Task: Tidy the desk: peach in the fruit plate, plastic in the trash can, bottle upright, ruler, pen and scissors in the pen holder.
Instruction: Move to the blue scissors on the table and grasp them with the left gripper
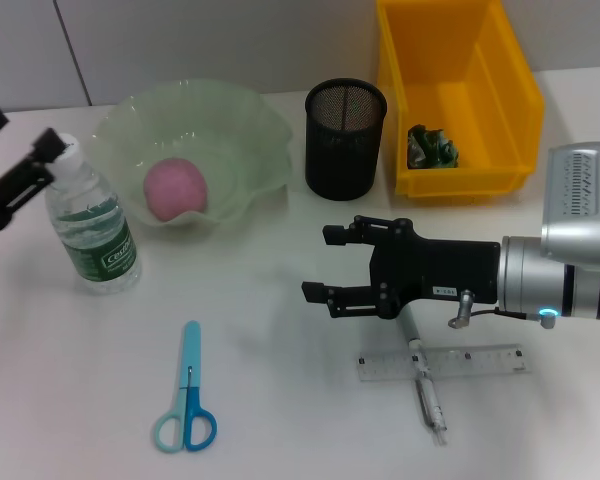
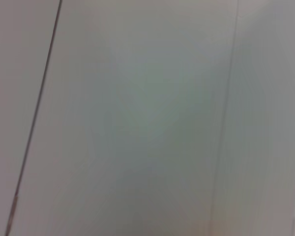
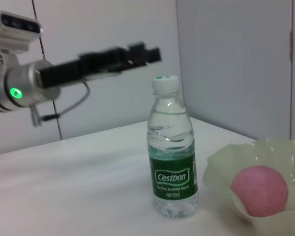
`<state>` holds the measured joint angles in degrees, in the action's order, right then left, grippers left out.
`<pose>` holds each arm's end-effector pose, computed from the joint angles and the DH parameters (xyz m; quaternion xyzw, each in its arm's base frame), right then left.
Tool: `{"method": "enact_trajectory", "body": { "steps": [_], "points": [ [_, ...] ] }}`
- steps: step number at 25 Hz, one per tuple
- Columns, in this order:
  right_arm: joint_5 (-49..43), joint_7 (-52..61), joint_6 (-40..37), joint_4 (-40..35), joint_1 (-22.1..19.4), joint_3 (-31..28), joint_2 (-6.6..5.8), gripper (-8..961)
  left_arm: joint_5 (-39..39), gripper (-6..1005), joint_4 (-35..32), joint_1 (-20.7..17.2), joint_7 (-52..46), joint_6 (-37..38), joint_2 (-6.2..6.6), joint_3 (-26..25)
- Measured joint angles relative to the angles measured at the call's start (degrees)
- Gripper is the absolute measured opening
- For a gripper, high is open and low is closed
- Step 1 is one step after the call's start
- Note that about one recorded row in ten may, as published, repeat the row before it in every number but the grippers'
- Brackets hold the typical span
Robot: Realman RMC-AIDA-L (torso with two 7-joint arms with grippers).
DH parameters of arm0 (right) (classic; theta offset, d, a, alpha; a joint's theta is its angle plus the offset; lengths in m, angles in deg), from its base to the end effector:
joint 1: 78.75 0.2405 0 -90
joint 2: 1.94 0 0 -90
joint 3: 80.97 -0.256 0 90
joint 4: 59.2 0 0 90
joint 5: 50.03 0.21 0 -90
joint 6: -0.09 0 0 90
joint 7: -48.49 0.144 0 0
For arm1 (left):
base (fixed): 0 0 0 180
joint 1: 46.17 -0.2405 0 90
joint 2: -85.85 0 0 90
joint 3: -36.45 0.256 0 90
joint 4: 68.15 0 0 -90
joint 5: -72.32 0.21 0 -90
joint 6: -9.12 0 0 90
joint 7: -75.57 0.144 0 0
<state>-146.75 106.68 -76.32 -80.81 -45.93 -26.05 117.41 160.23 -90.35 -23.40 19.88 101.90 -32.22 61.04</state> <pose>0.2524 0.3305 -0.0608 -0.9457 0.1361 0.2505 0.1560 -0.3021 0.3054 0.0452 -0.7916 -0.1916 -0.4518 0.3642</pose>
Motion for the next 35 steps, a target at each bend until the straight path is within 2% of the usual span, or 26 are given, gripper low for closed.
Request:
{"method": "enact_trajectory", "body": {
  "steps": [2,3,6,13,16,17,19,21,22,23,24,25,29,35],
  "points": [
    [0.0,0.0,-0.1,0.0,0.0,-0.1,0.00,810,0.1,856,-1.6,-0.7,-2.4,1.4,0.05,0.0],
    [0.0,0.0,-0.1,0.0,0.0,-0.2,0.00,810,0.4,856,-5.0,-2.2,-7.9,4.2,0.22,0.4],
    [0.1,0.0,-0.2,0.0,0.1,-0.2,0.00,810,0.5,855,-7.4,-3.4,-11.6,6.2,0.52,1.2],
    [-0.1,2.3,-1.5,-0.7,0.1,0.0,-0.23,811,0.8,854,-13.8,-7.5,-19.8,11.9,1.95,8.5],
    [-1.8,5.5,-3.3,-4.2,-1.5,0.3,-0.56,811,3.7,853,-18.4,-8.4,-22.7,12.8,2.27,12.1],
    [-3.0,7.6,-4.8,-6.4,-2.4,0.3,-0.73,811,6.8,853,-21.4,-8.4,-24.0,13.0,2.11,12.7],
    [-4.9,10.4,-6.3,-8.9,-3.2,0.2,-0.93,811,8.9,852,-23.4,-8.2,-24.7,13.2,1.89,12.9],
    [-5.8,11.9,-7.0,-10.0,-3.5,0.2,-1.08,811,12.9,852,-27.5,-7.9,-25.7,13.4,1.12,12.9],
    [-5.8,11.9,-7.0,-10.0,-3.5,0.2,-1.08,811,12.9,852,-27.5,-7.9,-25.7,13.4,1.12,12.9],
    [-7.8,15.1,-8.6,-11.7,-3.9,0.2,-1.41,811,16.1,851,-32.0,-7.4,-26.7,13.5,0.36,12.9],
    [-7.8,15.1,-8.6,-11.7,-3.9,0.2,-1.41,811,16.1,851,-32.0,-7.4,-26.7,13.5,0.36,12.9],
    [-8.9,16.7,-9.6,-12.6,-4.0,0.1,-1.59,811,17.8,851,-35.3,-6.9,-27.6,13.5,0.01,13.1],
    [-12.7,21.1,-11.9,-16.0,-4.7,-0.4,-1.76,810,20.3,850,-38.1,-5.6,-29.3,13.4,0.06,13.5],
    [-14.7,24.8,-12.1,-19.4,-5.1,-0.3,-2.11,809,28.7,849,-42.1,-2.0,-32.2,13.4,-0.03,14.0]
  ]
}}
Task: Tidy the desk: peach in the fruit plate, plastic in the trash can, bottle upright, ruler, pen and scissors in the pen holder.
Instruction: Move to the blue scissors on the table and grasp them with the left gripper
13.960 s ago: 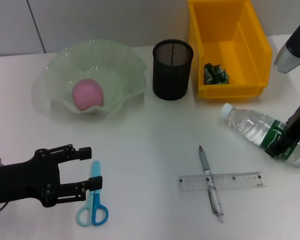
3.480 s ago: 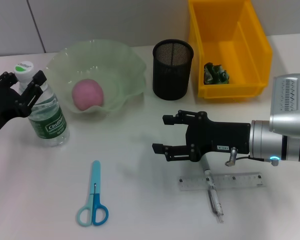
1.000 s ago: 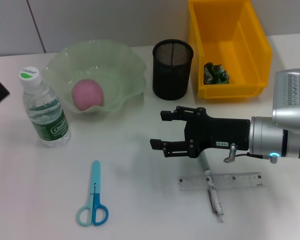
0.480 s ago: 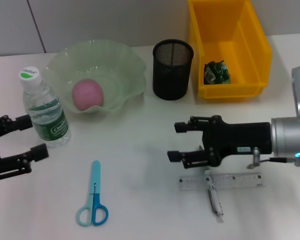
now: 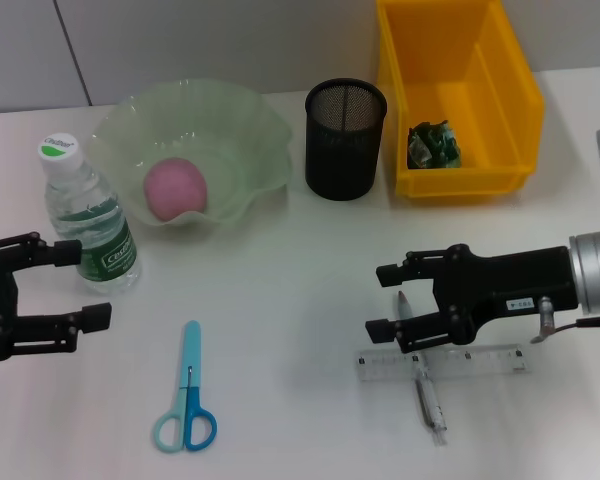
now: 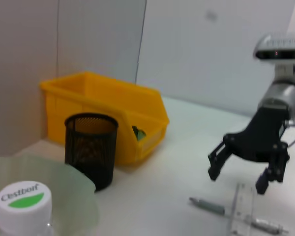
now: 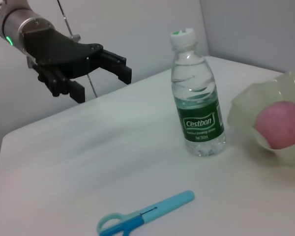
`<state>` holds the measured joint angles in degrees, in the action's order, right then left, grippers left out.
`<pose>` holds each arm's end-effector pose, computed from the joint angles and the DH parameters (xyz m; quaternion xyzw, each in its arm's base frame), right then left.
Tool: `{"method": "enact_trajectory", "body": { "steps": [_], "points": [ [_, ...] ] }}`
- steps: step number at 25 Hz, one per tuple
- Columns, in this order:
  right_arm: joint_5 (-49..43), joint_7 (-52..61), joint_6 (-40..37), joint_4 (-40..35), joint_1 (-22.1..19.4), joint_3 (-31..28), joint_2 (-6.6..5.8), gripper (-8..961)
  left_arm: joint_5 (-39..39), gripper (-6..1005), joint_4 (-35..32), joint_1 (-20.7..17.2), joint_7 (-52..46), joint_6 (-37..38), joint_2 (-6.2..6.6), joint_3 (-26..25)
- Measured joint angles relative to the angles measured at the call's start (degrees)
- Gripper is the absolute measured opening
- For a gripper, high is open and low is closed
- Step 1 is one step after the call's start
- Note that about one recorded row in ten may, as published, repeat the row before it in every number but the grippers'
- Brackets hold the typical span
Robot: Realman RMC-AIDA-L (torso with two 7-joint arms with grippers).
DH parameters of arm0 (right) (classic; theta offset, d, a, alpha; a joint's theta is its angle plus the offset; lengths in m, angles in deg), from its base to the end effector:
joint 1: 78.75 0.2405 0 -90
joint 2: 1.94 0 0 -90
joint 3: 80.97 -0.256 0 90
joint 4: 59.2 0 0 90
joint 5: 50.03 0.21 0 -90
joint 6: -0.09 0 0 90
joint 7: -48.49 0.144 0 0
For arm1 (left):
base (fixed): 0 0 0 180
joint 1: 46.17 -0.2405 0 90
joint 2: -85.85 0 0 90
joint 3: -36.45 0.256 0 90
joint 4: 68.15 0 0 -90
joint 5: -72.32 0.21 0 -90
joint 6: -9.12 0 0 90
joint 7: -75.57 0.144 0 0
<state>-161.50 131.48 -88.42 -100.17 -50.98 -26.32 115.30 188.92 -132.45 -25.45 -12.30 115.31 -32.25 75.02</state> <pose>0.2605 0.3173 -0.0119 -0.9613 0.1980 0.1786 0.0687 -0.2655 0.2879 0.0780 -0.9603 -0.1665 -0.1827 0.1296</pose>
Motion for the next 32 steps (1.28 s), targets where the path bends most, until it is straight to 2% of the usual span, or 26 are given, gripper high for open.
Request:
{"method": "enact_trajectory", "body": {
  "steps": [9,12,13,14,16,18,19,25,29,30,32],
  "points": [
    [-0.7,1.6,-0.3,-0.5,1.0,-0.2,-0.33,808,1.6,847,-0.2,0.9,-5.0,-1.1,-0.07,0.6],
    [-1.1,1.6,-0.1,-0.6,1.8,-0.2,-0.55,807,3.5,846,-2.1,0.8,-11.7,-1.1,-0.09,1.1],
    [-1.7,1.9,0.0,-0.6,2.3,-0.1,-0.83,807,5.8,846,-3.8,1.4,-17.6,-0.8,0.02,1.7],
    [-1.7,1.9,0.0,-0.6,2.3,-0.1,-0.83,807,5.8,845,-3.8,1.4,-17.6,-0.8,0.02,1.7],
    [-3.0,2.7,-0.2,-0.9,3.0,-0.1,-1.04,807,11.5,845,-5.4,3.2,-29.8,-0.3,0.16,3.5],
    [-3.7,3.0,-0.3,-1.5,3.2,-0.1,-1.13,806,14.9,845,-5.4,4.5,-35.6,-0.3,0.15,4.8],
    [-4.3,3.2,-0.4,-2.2,3.3,0.0,-1.17,806,19.1,844,-5.0,5.9,-40.7,-0.9,-0.06,6.0],
    [-6.2,4.1,-0.6,-3.9,3.7,0.3,-1.14,807,26.1,843,-3.2,8.7,-48.6,-3.5,-0.23,8.6],
    [-7.7,5.3,-0.1,-4.1,4.4,0.0,-0.89,807,32.0,842,0.2,12.7,-55.0,-4.5,-0.14,10.8],
    [-8.0,5.9,0.0,-4.2,4.7,-0.1,-0.85,807,33.7,842,2.3,14.7,-57.1,-4.7,-0.24,11.5],
    [-8.2,6.7,0.0,-4.6,5.2,-0.1,-0.77,807,34.7,841,3.4,16.0,-58.7,-4.9,-0.27,12.2]
  ]
}}
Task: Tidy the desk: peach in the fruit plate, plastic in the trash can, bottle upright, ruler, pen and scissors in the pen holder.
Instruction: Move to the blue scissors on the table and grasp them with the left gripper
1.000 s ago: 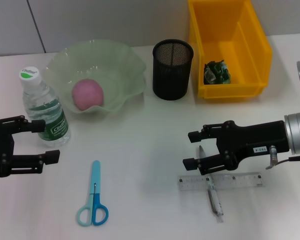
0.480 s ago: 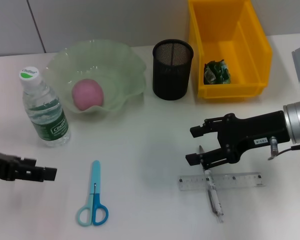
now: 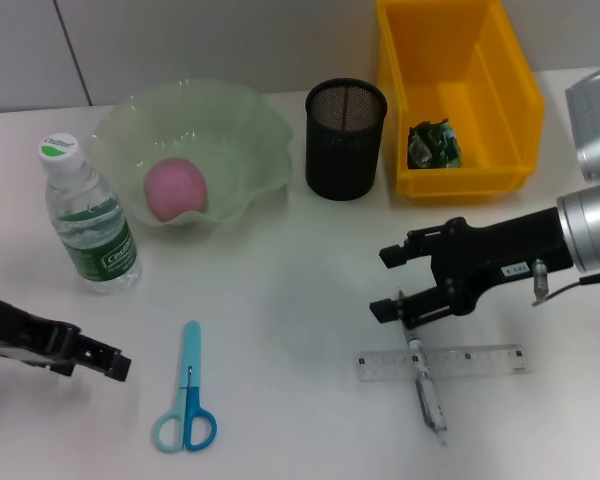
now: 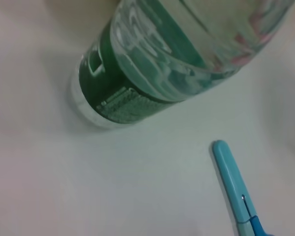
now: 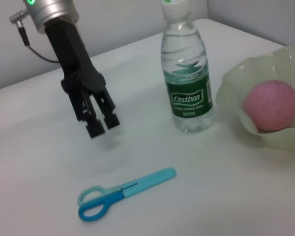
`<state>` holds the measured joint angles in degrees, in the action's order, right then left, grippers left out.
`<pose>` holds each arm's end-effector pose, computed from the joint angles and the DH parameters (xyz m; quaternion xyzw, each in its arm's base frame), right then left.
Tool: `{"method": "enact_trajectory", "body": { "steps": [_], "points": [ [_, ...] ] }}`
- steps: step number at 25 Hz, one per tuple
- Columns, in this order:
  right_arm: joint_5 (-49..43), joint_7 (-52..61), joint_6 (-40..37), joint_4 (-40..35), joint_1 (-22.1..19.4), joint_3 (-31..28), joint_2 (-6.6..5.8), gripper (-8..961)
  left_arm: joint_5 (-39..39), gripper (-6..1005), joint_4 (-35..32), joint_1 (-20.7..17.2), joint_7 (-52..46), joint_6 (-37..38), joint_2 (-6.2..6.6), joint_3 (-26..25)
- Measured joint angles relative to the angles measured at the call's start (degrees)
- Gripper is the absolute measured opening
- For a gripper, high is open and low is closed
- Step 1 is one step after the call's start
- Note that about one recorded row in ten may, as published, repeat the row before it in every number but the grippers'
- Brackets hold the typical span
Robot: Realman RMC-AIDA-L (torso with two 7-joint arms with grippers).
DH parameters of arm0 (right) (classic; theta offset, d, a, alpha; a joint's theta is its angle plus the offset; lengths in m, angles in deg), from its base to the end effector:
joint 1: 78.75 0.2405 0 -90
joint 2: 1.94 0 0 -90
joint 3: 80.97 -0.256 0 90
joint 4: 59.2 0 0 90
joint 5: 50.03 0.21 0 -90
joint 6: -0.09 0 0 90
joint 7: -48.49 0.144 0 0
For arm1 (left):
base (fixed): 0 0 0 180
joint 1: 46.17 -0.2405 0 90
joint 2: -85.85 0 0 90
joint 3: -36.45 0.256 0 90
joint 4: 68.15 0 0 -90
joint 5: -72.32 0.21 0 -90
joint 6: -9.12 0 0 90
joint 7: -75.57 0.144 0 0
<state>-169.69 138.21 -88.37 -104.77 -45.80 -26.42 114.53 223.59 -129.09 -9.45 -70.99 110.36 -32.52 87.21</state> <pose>0.2421 0.3433 -0.0008 -0.9758 0.1801 0.1067 0.0637 -0.2516 0.3368 0.0342 -0.8158 -0.5611 0.1122 0.0834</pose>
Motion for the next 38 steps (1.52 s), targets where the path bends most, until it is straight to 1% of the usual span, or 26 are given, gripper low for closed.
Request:
{"method": "enact_trajectory", "body": {
  "steps": [1,2,6,11,19,26,38],
  "points": [
    [-0.1,0.9,0.2,-0.6,0.3,0.2,0.02,807,1.3,841,1.2,1.4,-2.2,-0.4,-0.03,1.3],
    [-0.1,0.9,0.2,-0.6,0.3,0.2,0.02,807,1.3,841,1.2,1.4,-2.2,-0.4,-0.03,1.3],
    [-0.7,1.7,1.5,-1.1,1.4,0.3,-0.17,808,3.3,840,1.9,2.9,-7.9,-2.0,-0.04,4.7],
    [-2.8,2.8,1.8,-1.2,3.1,0.1,-0.17,808,4.3,840,2.6,4.0,-10.6,-2.4,-0.08,5.6],
    [-4.3,3.3,2.3,-1.1,4.0,0.3,0.02,806,4.1,840,4.4,5.4,-12.0,-2.4,-0.34,7.2],
    [-4.6,4.0,2.6,-0.9,4.6,0.4,0.20,807,4.5,839,6.1,8.2,-12.6,-2.4,-0.29,7.4],
    [-5.5,4.8,4.4,0.5,4.8,0.4,0.18,806,4.2,839,5.8,8.8,-11.2,-1.8,-0.06,7.4]
  ]
}}
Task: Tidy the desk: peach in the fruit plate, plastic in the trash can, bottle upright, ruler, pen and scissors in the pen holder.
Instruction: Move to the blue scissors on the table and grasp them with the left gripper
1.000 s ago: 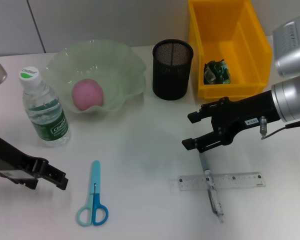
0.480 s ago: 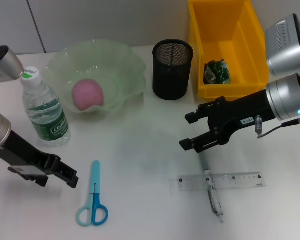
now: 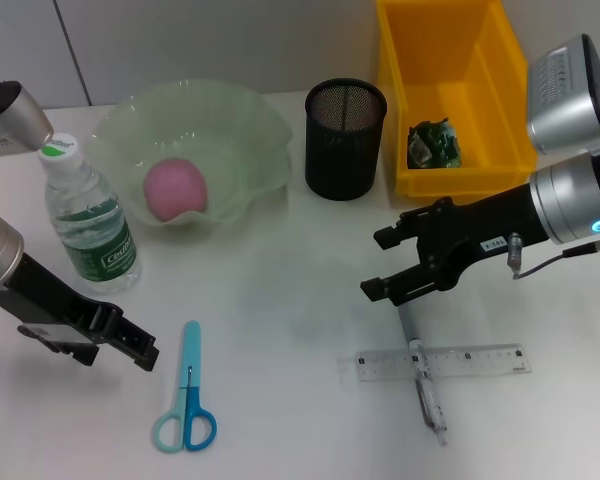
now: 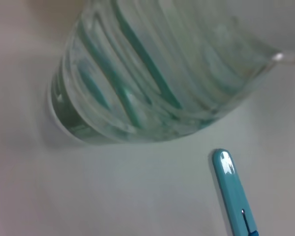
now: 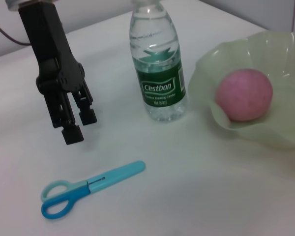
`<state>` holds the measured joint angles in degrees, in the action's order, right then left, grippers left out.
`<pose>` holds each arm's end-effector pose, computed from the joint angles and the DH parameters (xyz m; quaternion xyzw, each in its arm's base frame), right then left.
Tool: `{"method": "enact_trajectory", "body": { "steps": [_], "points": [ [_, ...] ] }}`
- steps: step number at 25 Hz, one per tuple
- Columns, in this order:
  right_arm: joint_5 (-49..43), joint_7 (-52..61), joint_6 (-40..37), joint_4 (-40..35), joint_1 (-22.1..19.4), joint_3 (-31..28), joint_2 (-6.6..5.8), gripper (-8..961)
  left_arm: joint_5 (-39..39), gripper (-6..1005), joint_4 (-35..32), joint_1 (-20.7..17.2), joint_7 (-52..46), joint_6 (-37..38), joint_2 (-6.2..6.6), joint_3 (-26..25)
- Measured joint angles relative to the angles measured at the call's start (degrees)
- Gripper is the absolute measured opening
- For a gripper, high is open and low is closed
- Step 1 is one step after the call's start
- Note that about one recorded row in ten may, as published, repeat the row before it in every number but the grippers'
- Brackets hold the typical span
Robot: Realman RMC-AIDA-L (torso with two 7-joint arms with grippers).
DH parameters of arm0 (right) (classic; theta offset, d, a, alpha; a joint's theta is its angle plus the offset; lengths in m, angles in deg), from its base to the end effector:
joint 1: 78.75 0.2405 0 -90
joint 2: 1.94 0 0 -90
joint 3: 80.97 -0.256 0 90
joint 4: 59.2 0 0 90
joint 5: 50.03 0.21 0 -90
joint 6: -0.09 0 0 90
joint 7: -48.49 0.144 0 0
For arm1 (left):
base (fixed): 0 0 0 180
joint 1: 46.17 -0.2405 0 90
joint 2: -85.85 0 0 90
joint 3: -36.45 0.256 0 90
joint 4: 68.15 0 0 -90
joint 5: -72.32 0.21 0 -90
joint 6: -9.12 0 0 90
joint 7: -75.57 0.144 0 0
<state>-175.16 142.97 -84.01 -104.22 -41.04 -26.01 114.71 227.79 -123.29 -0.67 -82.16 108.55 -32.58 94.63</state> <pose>0.2295 0.3667 -0.0058 -0.9774 0.1861 0.0593 0.0811 -0.2159 0.3600 0.0100 -0.7959 -0.5681 0.1877 0.0931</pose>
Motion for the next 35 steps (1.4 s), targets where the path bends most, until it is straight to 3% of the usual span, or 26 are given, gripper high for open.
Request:
{"method": "enact_trajectory", "body": {
  "steps": [4,10,19,24,35],
  "points": [
    [0.0,0.6,0.0,0.2,0.0,0.0,0.02,806,0.0,839,-0.2,0.1,4.7,1.4,0.07,-0.4],
    [-0.1,5.0,0.0,0.9,0.1,0.0,-0.01,806,-0.7,839,-5.3,1.0,21.2,7.6,0.23,-0.7],
    [0.0,11.2,-0.4,1.2,-0.2,-0.6,-1.15,807,-5.6,838,-8.5,3.1,44.4,11.1,-0.12,0.9],
    [0.0,12.4,-0.7,1.1,-0.1,-0.7,-1.71,807,-6.7,838,-15.3,3.3,57.1,13.1,-0.05,6.3],
    [0.4,17.3,-2.6,0.7,0.8,-0.7,-2.31,807,-6.7,838,-20.1,2.2,78.5,13.3,-0.30,16.8]
  ]
}}
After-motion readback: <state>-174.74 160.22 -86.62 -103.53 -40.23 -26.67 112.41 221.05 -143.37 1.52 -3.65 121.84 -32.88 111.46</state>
